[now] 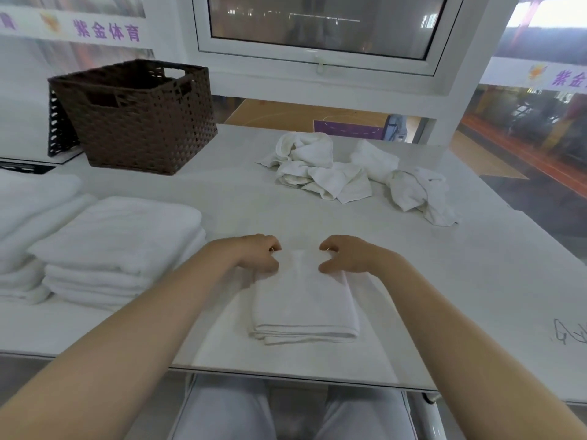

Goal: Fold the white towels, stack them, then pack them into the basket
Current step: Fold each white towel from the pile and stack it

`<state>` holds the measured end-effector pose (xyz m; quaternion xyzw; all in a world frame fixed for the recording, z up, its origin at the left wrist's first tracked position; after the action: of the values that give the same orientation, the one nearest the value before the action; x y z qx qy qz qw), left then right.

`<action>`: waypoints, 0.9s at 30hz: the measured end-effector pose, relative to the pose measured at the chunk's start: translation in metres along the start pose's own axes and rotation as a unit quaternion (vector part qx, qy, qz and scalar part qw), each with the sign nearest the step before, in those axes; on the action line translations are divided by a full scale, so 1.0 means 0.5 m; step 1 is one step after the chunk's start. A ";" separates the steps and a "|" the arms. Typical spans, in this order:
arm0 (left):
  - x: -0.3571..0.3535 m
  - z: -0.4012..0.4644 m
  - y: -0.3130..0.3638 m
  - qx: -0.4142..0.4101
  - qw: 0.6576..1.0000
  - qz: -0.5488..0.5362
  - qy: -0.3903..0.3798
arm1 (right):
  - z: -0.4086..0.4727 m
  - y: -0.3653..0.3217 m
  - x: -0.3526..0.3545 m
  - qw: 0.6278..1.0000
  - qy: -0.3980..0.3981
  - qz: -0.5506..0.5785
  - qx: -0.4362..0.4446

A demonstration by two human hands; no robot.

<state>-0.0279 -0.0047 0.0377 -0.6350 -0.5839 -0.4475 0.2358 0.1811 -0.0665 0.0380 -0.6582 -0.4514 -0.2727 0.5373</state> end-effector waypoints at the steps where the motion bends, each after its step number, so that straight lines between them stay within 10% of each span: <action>1: 0.007 -0.003 0.002 -0.004 1.000 0.008 -0.009 | 0.003 -0.001 0.008 1.000 -0.020 0.006 -0.001; 27: -0.035 -0.075 0.030 -0.054 0.993 0.096 -0.047 | -0.038 -0.074 0.014 0.984 -0.166 -0.070 0.009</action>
<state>-0.0233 -0.0479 0.0447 -0.7201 -0.5059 -0.4233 0.2152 0.1536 -0.0821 0.0664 -0.6566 -0.5815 -0.1922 0.4403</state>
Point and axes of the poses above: each hand's wrist, its own z-axis towards the middle knuckle, its own x-axis out of the back of the hand, y = z × x, the point moved 2 cm from there along z, towards the middle knuckle, and after that the axes turned 13 degrees about x, right-handed, at the moved point
